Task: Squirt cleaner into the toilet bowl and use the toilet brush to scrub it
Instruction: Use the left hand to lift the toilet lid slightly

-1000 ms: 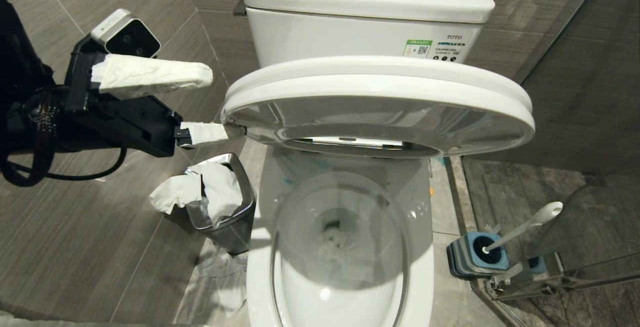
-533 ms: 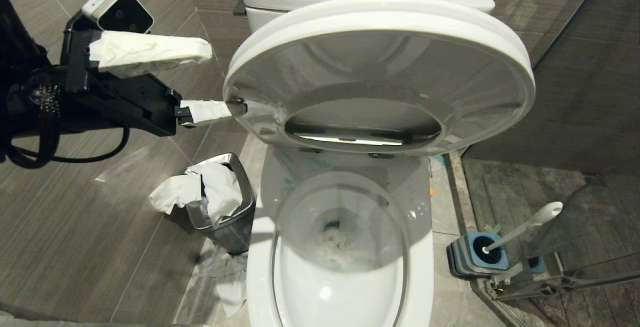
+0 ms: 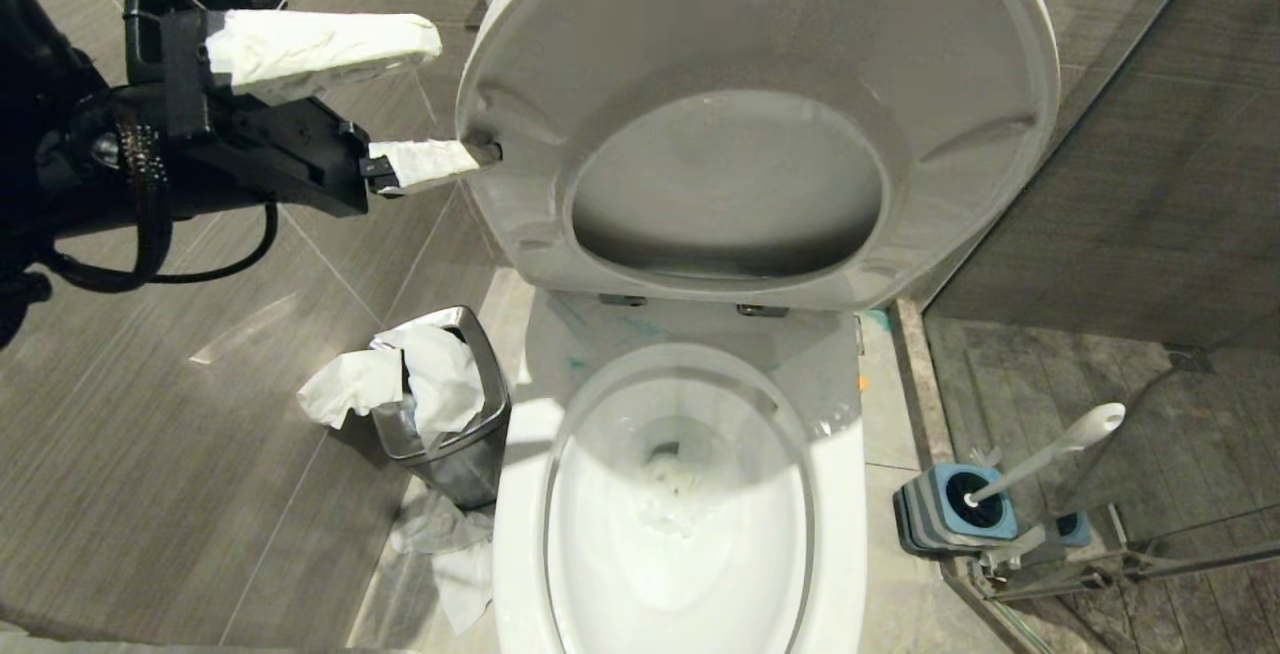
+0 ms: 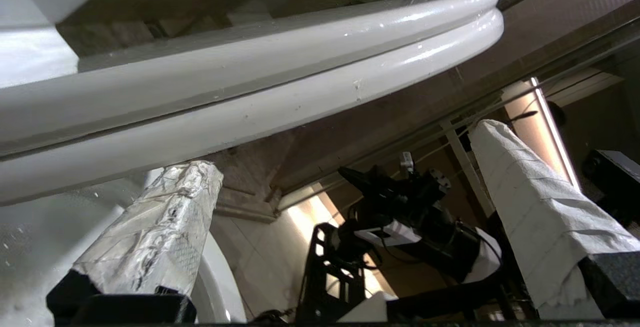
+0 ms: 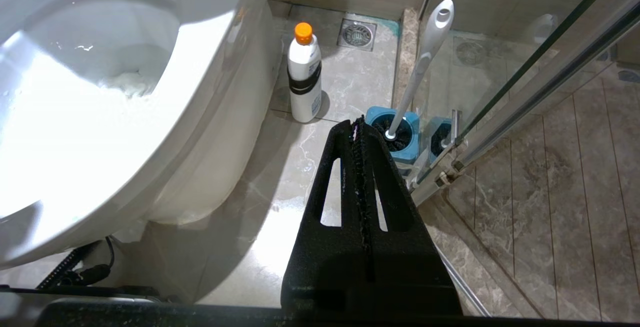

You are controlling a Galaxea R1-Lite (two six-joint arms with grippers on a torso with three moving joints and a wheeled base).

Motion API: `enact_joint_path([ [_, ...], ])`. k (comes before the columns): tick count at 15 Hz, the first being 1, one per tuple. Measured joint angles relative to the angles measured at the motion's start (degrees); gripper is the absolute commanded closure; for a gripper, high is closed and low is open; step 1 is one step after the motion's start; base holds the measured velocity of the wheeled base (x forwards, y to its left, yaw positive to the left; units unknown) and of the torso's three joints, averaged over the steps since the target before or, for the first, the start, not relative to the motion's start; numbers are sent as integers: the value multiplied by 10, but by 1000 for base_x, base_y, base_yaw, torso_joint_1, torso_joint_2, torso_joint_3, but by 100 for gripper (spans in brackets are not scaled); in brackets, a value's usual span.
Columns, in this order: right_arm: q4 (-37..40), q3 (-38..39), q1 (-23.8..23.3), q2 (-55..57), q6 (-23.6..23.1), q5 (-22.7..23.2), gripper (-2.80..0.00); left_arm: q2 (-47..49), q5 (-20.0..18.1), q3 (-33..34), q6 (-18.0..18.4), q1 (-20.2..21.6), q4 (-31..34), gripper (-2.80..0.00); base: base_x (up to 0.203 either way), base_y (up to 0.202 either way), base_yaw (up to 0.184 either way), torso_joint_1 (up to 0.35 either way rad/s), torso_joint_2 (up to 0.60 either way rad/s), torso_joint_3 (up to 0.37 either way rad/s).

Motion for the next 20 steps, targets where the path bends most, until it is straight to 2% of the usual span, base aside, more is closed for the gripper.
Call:
enact_joint_path([
  [5, 0, 0, 0, 0, 0, 0, 0, 39, 48, -17, 2, -5, -73, -280, 0, 0, 0, 0, 0, 0],
  [8, 0, 0, 0, 0, 0, 0, 0, 72, 112, -28, 12, -20, -120, -280, 0, 0, 0, 0, 0, 0],
  [11, 0, 0, 0, 0, 0, 0, 0, 109, 153, -34, 20, -32, -165, -280, 0, 0, 0, 0, 0, 0],
  [15, 0, 0, 0, 0, 0, 0, 0, 163, 216, -74, 62, -45, -166, -280, 0, 0, 0, 0, 0, 0],
  [20, 0, 0, 0, 0, 0, 0, 0, 214, 266, -116, 112, -56, -163, -280, 0, 0, 0, 0, 0, 0],
])
